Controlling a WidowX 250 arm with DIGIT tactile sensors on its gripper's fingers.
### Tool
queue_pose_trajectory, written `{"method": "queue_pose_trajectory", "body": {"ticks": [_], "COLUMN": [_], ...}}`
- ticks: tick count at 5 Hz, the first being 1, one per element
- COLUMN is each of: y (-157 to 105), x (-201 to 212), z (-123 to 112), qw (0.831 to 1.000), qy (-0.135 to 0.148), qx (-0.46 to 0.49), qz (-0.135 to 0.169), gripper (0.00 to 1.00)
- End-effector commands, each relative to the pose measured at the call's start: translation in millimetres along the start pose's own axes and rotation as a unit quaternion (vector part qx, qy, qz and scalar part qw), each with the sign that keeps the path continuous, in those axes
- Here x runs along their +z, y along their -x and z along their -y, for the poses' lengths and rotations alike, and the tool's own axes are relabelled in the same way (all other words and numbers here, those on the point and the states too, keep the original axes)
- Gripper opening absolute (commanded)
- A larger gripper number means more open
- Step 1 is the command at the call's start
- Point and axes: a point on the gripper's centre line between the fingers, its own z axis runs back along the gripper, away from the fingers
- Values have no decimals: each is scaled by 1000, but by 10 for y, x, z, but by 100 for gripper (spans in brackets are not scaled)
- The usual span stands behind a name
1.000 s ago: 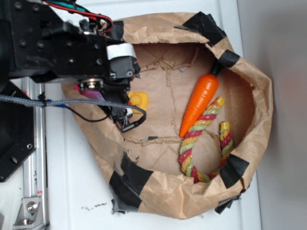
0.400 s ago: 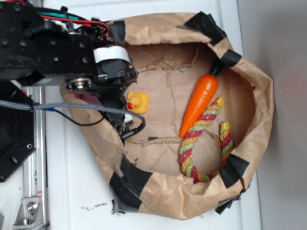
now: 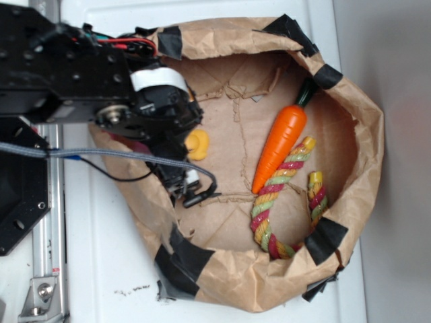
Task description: Grab the yellow duck.
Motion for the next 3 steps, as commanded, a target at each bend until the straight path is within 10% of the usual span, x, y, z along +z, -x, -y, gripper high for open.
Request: {"method": "queue_pose_trajectory", "body": {"ticks": [1, 3], "y": [-201, -223], "x": [-66, -109], "z": [-66, 5], "qw": [1000, 1000], "qy": [-7, -11], "qx": [4, -5], "qz": [14, 9], "gripper": [100, 100]}}
